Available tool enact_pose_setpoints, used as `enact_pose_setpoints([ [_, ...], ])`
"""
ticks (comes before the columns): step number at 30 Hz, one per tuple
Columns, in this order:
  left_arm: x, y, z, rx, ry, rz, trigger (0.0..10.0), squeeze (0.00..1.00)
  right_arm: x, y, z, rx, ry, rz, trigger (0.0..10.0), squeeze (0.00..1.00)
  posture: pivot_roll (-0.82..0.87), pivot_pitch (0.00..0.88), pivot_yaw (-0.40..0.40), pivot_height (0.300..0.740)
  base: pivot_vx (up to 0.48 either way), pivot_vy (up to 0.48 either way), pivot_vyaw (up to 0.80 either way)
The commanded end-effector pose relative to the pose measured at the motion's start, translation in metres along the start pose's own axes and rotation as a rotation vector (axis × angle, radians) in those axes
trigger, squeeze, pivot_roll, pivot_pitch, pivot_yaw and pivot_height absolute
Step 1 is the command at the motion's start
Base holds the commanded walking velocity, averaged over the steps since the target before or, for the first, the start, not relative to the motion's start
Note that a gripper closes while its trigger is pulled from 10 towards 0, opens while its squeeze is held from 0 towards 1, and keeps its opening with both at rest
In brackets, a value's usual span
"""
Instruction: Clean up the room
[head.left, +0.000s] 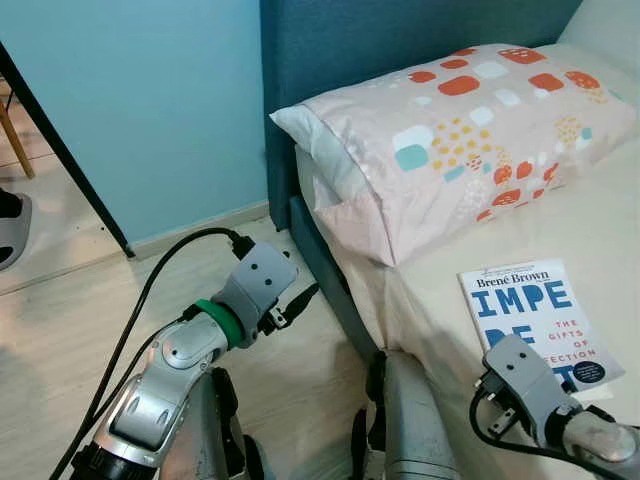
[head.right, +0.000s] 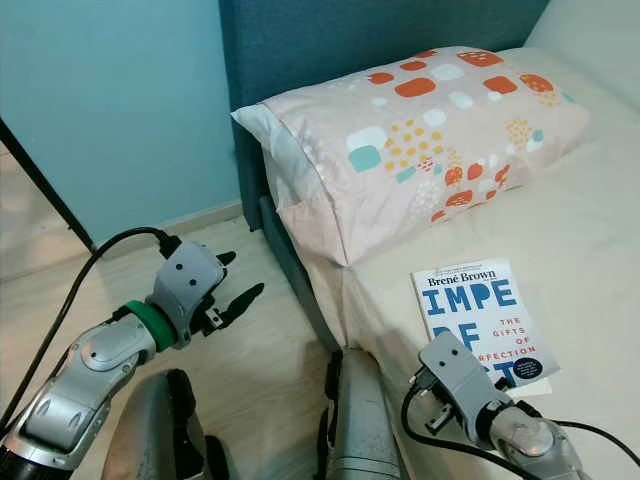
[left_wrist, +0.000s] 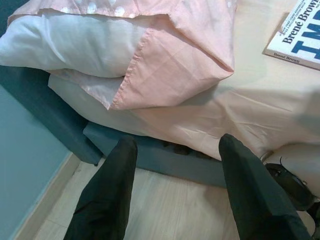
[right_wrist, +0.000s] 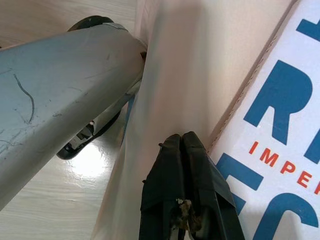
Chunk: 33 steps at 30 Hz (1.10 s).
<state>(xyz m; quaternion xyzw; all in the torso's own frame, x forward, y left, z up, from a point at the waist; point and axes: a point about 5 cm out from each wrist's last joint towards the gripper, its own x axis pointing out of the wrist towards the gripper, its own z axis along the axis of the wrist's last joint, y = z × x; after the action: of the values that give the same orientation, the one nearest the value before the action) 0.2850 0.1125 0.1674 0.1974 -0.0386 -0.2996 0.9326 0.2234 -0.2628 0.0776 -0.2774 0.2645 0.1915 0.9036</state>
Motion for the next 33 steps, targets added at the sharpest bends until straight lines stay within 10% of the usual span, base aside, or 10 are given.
enact_pose_setpoints([
  [1, -0.001, -0.004, -0.005, -0.005, 0.021, -0.013, 10.0, 0.0, -0.006, -0.005, -0.019, -0.015, 0.106, -0.035, 10.0, 0.0, -0.03, 0.218, 0.007, 0.547, 0.0, 0.0, 0.0],
  [12, -0.001, -0.004, -0.005, -0.005, 0.019, -0.018, 10.0, 0.0, -0.021, -0.035, -0.036, -0.02, 0.205, -0.209, 10.0, 0.0, -0.03, 0.218, 0.007, 0.547, 0.0, 0.0, 0.0],
  [24, 0.0, -0.004, -0.005, -0.003, 0.019, -0.019, 10.0, 0.0, -0.015, -0.032, -0.024, -0.035, 0.151, -0.207, 10.0, 0.0, -0.03, 0.221, 0.013, 0.547, 0.0, 0.0, 0.0],
  [33, 0.002, -0.005, -0.002, 0.0, 0.005, -0.022, 10.0, 0.0, -0.016, 0.022, 0.064, 0.441, -0.498, 0.168, 10.0, 0.0, -0.03, 0.218, 0.015, 0.547, 0.0, 0.0, 0.0],
])
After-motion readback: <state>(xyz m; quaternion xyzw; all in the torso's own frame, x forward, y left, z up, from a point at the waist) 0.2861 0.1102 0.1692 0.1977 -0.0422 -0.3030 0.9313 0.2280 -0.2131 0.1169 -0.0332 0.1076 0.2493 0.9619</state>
